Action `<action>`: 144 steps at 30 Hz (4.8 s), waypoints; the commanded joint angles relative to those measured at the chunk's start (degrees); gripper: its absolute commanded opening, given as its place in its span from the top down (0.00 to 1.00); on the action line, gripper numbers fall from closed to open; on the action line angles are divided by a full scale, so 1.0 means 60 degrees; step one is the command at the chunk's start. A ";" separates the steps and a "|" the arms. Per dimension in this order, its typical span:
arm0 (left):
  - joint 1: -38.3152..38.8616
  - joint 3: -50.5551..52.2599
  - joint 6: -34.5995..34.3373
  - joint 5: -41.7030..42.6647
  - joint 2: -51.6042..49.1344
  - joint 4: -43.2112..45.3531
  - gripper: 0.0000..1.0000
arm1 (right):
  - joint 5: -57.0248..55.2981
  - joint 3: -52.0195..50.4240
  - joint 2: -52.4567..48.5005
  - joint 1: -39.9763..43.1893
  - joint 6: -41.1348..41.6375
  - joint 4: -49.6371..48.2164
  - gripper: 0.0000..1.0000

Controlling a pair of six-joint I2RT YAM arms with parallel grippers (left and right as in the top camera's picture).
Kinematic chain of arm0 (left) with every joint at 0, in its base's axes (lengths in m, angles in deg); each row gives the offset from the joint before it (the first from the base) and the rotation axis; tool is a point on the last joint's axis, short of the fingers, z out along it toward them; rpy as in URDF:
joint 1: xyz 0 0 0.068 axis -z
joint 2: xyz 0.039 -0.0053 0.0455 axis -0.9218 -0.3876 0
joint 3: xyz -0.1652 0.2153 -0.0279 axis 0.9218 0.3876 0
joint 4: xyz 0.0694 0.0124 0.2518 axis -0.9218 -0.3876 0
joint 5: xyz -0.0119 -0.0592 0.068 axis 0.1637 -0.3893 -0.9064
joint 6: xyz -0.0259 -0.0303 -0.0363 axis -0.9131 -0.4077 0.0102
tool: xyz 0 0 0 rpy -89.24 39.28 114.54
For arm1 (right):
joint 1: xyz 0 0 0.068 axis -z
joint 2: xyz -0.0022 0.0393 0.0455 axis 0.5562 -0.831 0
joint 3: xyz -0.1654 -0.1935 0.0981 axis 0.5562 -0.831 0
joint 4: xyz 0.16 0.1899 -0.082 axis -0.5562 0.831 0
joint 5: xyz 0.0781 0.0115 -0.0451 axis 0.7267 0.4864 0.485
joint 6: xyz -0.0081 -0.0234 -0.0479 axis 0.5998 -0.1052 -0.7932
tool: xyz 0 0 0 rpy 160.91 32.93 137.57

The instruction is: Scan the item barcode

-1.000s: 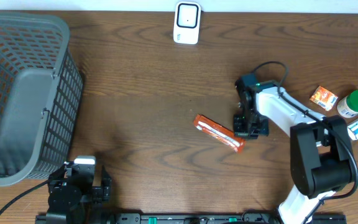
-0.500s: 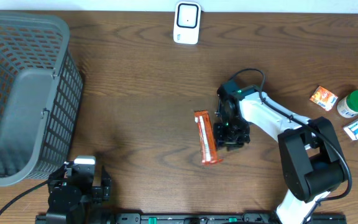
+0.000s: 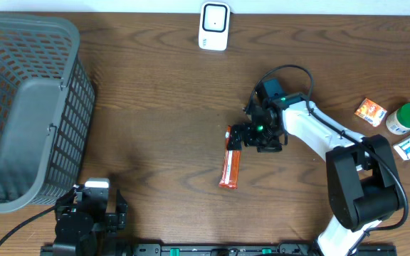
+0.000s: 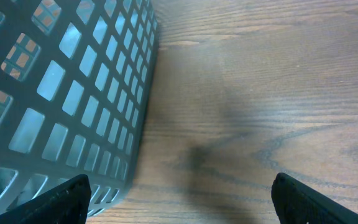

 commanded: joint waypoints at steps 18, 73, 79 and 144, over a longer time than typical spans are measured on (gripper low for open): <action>-0.0036 0.0011 0.0025 0.0055 0.0040 -0.0004 0.08 | -0.1756 0.0087 -0.2845 -0.1060 0.1949 -0.0189 0.99; -0.0036 0.0011 0.0025 0.0055 0.0040 -0.0007 0.08 | -0.3574 0.0069 0.3741 -0.0448 0.0299 -0.6572 0.99; -0.0036 0.0011 0.0025 0.0055 0.0040 -0.0007 0.08 | -0.3993 0.0382 0.1982 -0.0444 -0.0801 -0.9683 0.99; -0.0036 0.0011 0.0025 0.0055 0.0040 -0.0004 0.08 | -1.3478 0.8040 -0.1891 0.2098 -0.7974 -0.1362 0.99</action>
